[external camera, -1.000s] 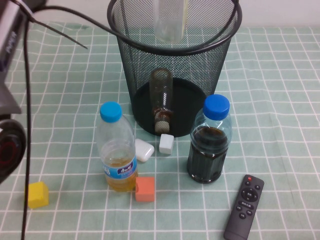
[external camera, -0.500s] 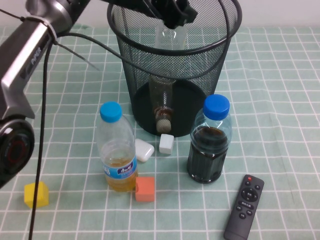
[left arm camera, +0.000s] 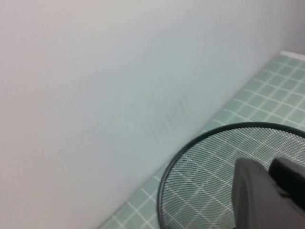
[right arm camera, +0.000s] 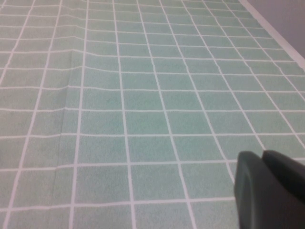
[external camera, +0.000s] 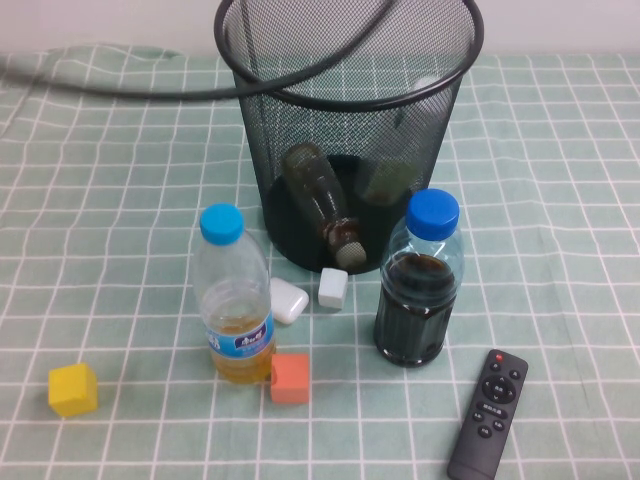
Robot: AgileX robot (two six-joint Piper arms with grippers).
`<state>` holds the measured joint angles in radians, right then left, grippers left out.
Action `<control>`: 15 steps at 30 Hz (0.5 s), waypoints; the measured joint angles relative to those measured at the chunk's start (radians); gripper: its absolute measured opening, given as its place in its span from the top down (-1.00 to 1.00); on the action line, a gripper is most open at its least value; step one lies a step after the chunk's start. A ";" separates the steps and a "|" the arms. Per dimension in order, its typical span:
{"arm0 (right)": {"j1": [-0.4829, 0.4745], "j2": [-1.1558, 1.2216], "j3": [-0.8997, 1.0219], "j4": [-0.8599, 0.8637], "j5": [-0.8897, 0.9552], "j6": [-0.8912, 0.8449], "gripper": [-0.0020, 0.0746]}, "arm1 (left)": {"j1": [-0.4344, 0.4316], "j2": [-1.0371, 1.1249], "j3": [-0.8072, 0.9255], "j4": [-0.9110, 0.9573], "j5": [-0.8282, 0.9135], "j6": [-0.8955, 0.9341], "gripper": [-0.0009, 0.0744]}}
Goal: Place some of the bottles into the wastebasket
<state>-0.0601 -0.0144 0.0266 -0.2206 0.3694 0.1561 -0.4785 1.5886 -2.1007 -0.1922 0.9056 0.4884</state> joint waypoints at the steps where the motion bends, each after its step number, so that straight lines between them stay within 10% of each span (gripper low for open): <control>1: 0.000 0.000 0.000 0.000 0.000 0.000 0.97 | 0.010 -0.080 0.078 0.009 -0.037 0.000 0.86; 15: 0.000 0.000 0.000 0.000 0.000 0.000 0.97 | 0.131 -1.018 1.100 0.074 -0.522 -0.098 0.98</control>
<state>-0.0601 -0.0144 0.0266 -0.2206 0.3694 0.1561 -0.3477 0.5703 -1.0007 -0.1185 0.3833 0.3903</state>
